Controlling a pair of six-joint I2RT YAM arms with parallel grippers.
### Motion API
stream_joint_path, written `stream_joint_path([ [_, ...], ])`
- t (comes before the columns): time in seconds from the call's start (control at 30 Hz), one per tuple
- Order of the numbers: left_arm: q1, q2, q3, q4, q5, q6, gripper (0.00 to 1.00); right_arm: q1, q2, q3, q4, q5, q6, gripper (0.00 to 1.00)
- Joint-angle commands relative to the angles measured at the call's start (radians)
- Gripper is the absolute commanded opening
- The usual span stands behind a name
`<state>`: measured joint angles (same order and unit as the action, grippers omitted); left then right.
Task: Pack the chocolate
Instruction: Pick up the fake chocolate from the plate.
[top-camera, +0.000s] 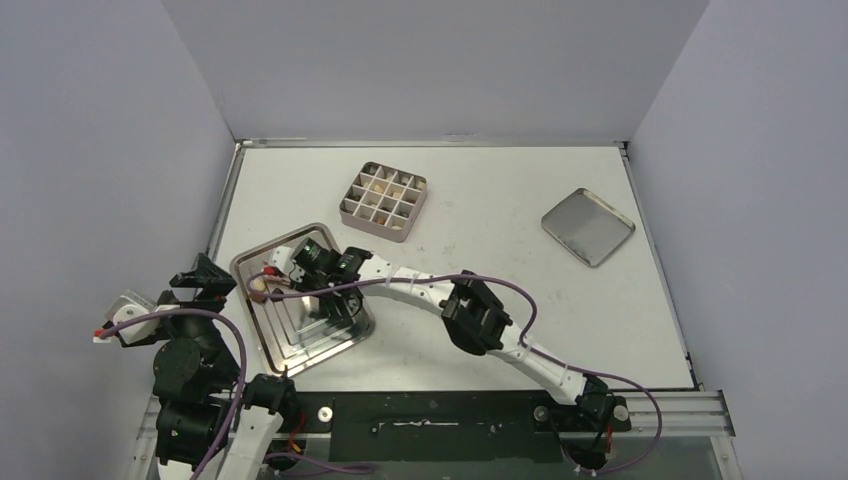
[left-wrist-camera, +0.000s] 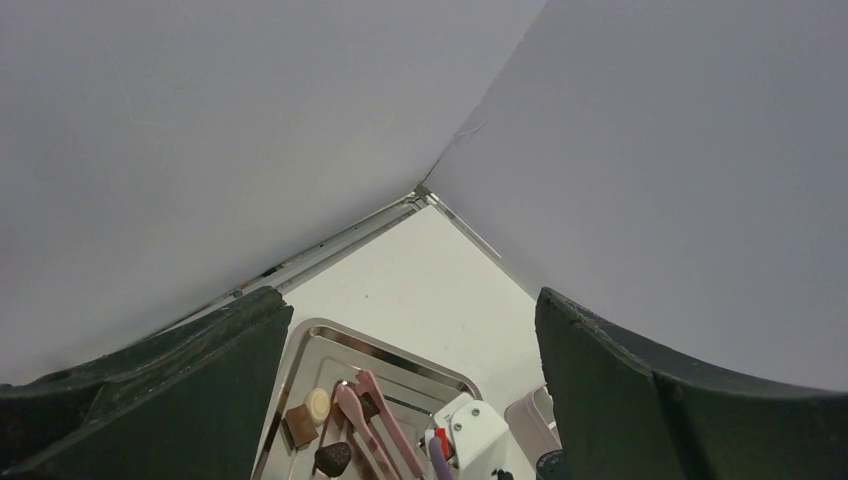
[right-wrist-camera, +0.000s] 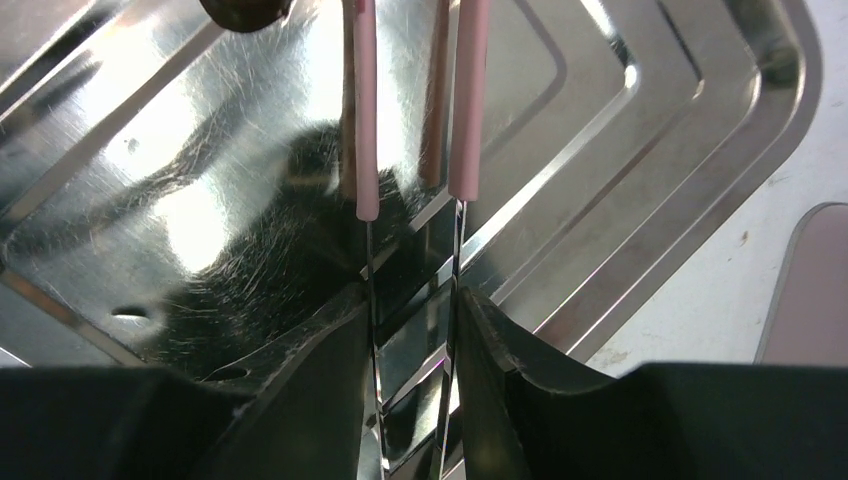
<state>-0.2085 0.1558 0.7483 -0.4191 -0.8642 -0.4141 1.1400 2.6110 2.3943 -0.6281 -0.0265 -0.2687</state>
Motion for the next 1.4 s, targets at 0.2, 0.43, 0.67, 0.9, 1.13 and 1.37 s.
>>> stream_joint_path([
  [0.2,-0.003,-0.017,0.014,0.008,-0.005,-0.005,0.91,0.008,-0.256,-0.149,0.020,-0.036,0.103,0.15],
  [0.43,-0.003,-0.030,0.007,0.002,-0.004,-0.011,0.91,0.007,-0.353,-0.253,0.022,-0.015,0.140,0.10],
  [0.67,-0.004,-0.037,0.006,0.002,-0.004,-0.014,0.91,-0.015,-0.406,-0.288,-0.006,0.007,0.165,0.10],
  [0.9,-0.004,-0.034,0.005,-0.014,0.035,-0.032,0.91,-0.117,-0.452,-0.326,-0.038,0.081,0.167,0.12],
  [1.13,-0.005,-0.012,0.008,-0.075,0.130,-0.093,0.91,-0.257,-0.483,-0.405,-0.028,0.106,0.203,0.12],
  [1.37,-0.006,-0.002,-0.004,-0.089,0.165,-0.097,0.91,-0.331,-0.501,-0.444,-0.001,0.060,0.210,0.13],
])
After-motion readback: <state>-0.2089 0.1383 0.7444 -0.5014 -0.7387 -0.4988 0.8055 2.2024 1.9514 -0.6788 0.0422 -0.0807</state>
